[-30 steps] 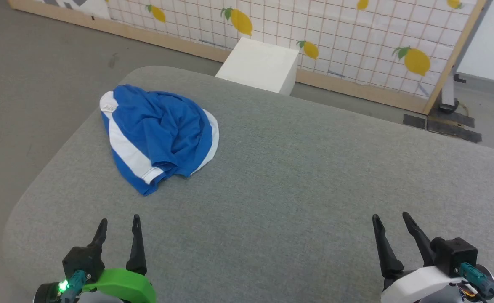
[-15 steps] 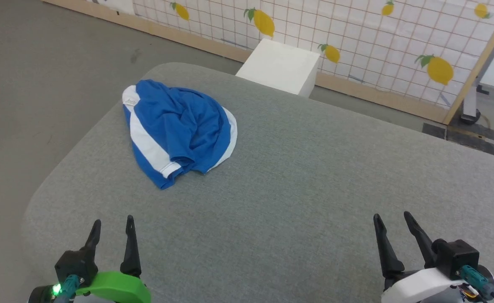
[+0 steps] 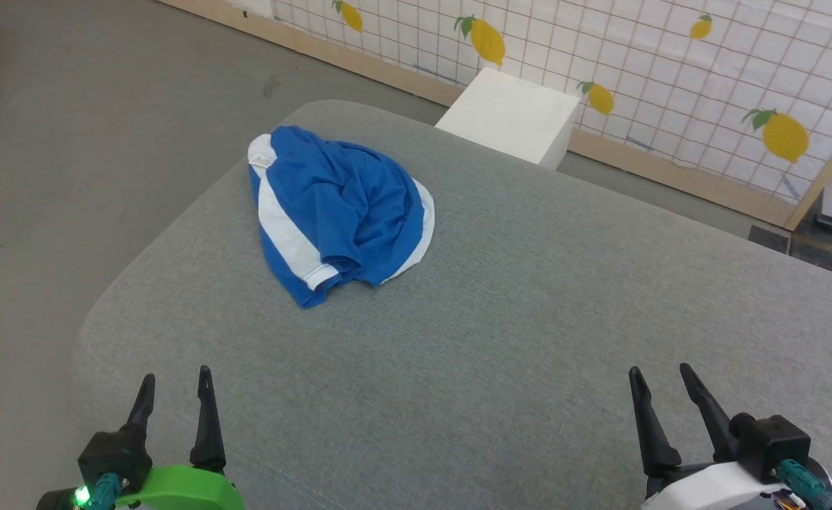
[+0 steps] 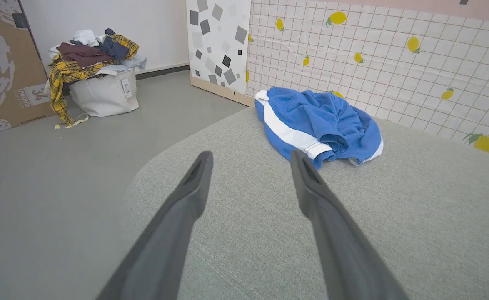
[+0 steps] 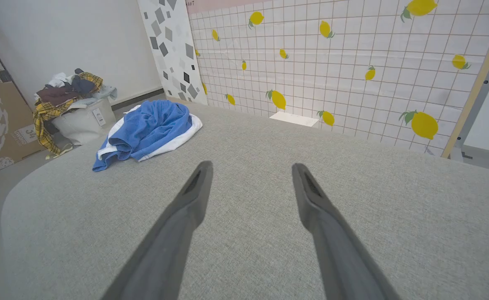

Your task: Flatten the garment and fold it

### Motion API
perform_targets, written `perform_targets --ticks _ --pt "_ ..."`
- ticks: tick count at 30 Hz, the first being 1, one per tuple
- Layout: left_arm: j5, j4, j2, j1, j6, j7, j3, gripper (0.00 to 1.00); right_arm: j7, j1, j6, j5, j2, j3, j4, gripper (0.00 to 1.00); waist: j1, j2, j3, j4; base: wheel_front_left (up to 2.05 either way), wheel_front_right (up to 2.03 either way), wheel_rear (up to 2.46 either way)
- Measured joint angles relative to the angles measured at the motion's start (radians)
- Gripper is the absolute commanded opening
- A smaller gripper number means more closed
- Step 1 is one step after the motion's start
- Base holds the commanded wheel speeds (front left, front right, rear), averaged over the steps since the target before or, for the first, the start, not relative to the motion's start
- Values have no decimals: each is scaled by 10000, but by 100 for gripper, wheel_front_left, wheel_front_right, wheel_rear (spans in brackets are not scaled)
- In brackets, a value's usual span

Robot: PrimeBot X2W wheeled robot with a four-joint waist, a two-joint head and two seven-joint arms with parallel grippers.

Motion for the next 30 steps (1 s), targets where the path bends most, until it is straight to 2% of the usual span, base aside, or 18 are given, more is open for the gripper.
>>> perform_targets --ticks 17,30 --pt "-334 -21 86 225 180 -345 0 100 -401 169 0 236 0 29 255 100 0 0 -33 862 0 0 0" --pt "-525 73 138 232 184 -366 -40 100 -437 169 0 232 0 36 334 100 0 0 67 870 0 0 0"
